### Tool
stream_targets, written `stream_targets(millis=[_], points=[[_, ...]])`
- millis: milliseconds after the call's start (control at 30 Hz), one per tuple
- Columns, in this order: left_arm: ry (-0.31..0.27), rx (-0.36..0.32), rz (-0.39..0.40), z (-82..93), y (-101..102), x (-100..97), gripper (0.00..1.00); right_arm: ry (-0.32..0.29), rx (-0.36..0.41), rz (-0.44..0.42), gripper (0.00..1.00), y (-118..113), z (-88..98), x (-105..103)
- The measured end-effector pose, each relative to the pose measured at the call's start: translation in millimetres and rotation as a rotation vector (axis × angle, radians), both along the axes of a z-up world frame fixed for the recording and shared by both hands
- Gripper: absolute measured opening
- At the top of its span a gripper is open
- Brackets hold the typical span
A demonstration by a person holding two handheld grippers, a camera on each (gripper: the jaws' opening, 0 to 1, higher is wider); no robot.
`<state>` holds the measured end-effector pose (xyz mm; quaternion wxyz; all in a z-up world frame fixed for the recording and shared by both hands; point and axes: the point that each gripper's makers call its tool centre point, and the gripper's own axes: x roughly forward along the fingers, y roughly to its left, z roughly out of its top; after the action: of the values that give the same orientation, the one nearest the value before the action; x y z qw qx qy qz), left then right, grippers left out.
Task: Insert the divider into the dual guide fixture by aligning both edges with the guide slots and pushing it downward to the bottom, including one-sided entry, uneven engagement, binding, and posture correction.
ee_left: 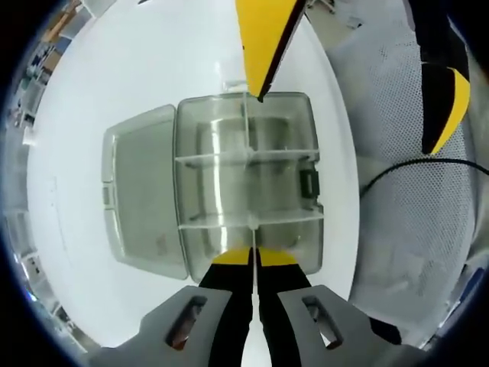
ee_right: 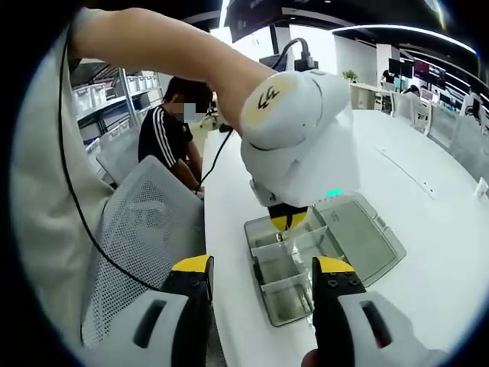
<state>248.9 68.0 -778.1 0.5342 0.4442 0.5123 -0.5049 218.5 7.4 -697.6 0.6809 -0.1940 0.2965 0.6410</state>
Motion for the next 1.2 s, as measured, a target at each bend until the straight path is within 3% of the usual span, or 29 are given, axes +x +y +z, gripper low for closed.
stream_targets(millis=[1200], points=[[-0.033, -0.040, 0.026, -5.1, 1.8, -0.1, 0.00, 0.001, -0.003, 0.003, 0.49, 0.1, -0.5, -0.8]])
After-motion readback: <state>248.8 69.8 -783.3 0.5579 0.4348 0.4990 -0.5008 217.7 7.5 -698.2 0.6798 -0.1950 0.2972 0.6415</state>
